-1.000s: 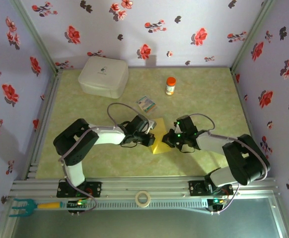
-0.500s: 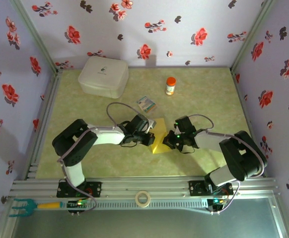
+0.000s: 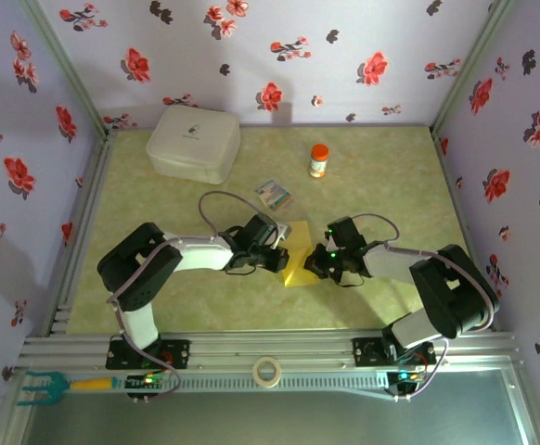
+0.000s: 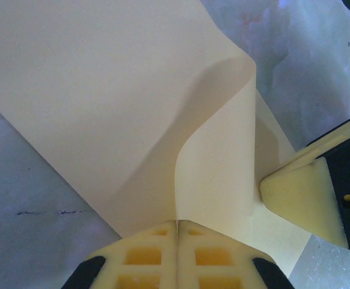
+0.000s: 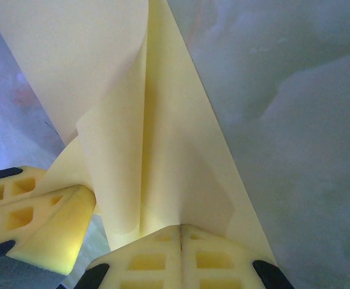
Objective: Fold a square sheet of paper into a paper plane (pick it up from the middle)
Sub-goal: Fold the triangle a second time at the center of the table.
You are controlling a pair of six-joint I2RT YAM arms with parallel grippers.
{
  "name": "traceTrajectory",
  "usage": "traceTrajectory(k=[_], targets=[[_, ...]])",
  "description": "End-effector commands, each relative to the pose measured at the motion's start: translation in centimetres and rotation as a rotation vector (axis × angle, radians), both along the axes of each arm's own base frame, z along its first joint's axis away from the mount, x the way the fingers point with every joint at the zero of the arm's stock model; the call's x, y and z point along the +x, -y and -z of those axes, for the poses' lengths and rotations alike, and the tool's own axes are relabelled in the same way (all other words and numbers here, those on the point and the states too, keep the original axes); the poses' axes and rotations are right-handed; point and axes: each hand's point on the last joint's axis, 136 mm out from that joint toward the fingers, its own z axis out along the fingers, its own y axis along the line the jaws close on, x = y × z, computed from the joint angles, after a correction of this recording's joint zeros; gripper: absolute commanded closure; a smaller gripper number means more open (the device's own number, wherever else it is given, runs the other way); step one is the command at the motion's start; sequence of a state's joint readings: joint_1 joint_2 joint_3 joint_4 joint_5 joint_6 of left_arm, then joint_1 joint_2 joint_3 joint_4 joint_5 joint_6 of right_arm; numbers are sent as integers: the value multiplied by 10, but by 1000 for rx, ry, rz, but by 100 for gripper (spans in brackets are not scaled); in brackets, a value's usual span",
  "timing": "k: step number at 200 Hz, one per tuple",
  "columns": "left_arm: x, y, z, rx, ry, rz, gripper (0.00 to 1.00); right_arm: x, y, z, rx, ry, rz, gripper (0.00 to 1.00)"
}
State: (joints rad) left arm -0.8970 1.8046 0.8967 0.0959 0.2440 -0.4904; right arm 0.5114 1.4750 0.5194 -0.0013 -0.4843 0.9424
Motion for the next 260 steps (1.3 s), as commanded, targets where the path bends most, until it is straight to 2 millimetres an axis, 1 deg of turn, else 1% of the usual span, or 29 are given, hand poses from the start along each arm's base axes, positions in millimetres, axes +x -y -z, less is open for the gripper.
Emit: traceTrajectory(k=[1, 82, 116, 140, 168, 203, 234, 246, 260], targets=[[-1, -2, 1, 20, 18, 17, 100, -5, 10, 10, -72, -22, 4, 100], [-1, -2, 8, 33, 14, 20, 100, -6, 10, 11, -74, -26, 1, 100], [-4, -9, 16, 57, 3, 11, 100, -6, 11, 11, -79, -24, 2, 99], [-6, -6, 18, 49, -3, 31, 100, -5, 10, 9, -72, -20, 0, 99], [-4, -2, 14, 32, 10, 37, 100, -6, 10, 11, -73, -24, 0, 99], [-7, -4, 17, 35, 1, 39, 100, -5, 10, 10, -72, -21, -1, 99], [0, -7, 0, 19, 58, 25, 100, -6, 11, 11, -76, -23, 0, 99], [-1, -6, -2, 19, 60, 40, 100, -7, 11, 10, -76, -24, -3, 99], [-1, -5, 0, 22, 54, 53, 100, -6, 11, 10, -75, -22, -3, 99]])
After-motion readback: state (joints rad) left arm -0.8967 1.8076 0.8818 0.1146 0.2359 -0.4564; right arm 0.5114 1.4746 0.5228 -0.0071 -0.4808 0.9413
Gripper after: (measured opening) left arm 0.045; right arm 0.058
